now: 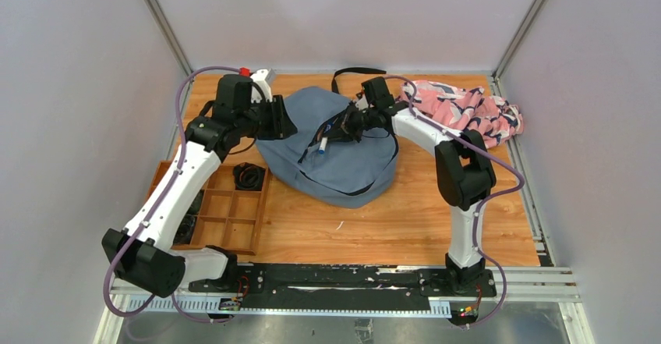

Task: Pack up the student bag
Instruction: Place the stationery in the student bag.

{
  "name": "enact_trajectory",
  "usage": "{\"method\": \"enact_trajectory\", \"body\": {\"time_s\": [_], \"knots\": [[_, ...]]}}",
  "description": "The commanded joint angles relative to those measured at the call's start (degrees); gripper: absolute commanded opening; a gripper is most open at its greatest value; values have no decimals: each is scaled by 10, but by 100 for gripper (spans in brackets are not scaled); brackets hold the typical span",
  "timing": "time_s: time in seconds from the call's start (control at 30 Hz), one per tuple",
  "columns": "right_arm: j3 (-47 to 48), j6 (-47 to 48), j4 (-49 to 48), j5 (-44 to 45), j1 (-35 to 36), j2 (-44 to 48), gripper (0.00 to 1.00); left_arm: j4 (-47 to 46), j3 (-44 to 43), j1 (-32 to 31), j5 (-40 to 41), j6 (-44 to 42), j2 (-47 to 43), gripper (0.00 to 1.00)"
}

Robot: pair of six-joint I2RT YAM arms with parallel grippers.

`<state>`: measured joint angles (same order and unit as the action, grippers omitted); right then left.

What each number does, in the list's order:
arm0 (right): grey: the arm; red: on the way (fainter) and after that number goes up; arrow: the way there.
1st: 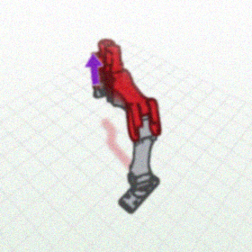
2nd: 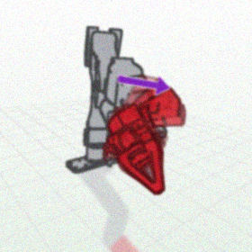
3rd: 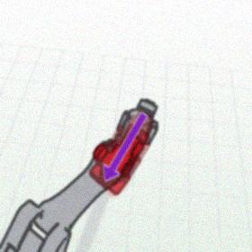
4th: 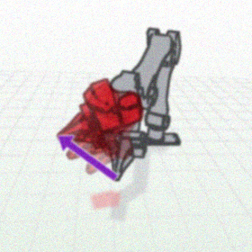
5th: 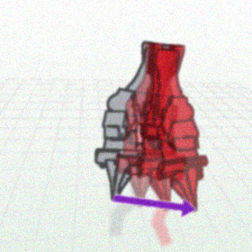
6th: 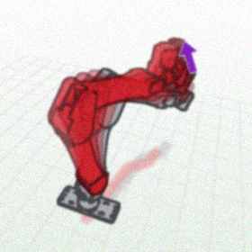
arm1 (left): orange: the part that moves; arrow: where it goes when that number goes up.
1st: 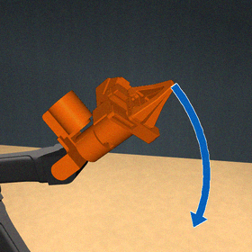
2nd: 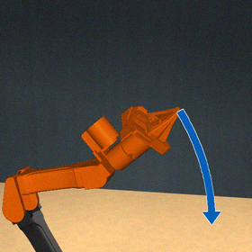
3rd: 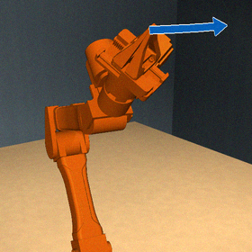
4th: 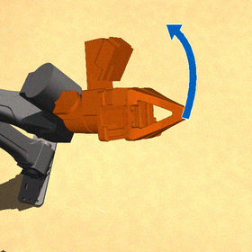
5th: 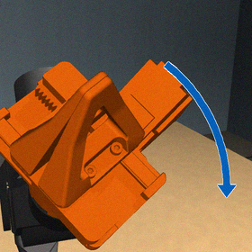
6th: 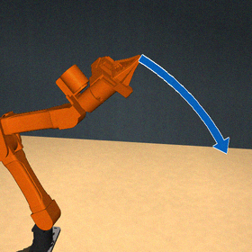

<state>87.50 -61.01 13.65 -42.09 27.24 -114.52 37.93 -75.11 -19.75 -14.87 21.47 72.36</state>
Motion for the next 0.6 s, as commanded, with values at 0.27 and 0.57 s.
{"method": "enact_trajectory", "body": {"time_s": [0.27,0.57], "knots": [[118,8,68,169,0,-40,0,11,-1,-4,18,-21,-18,44],[137,67,76,220,21,-47,48,17,9,-4,23,-23,-26,44]]}}
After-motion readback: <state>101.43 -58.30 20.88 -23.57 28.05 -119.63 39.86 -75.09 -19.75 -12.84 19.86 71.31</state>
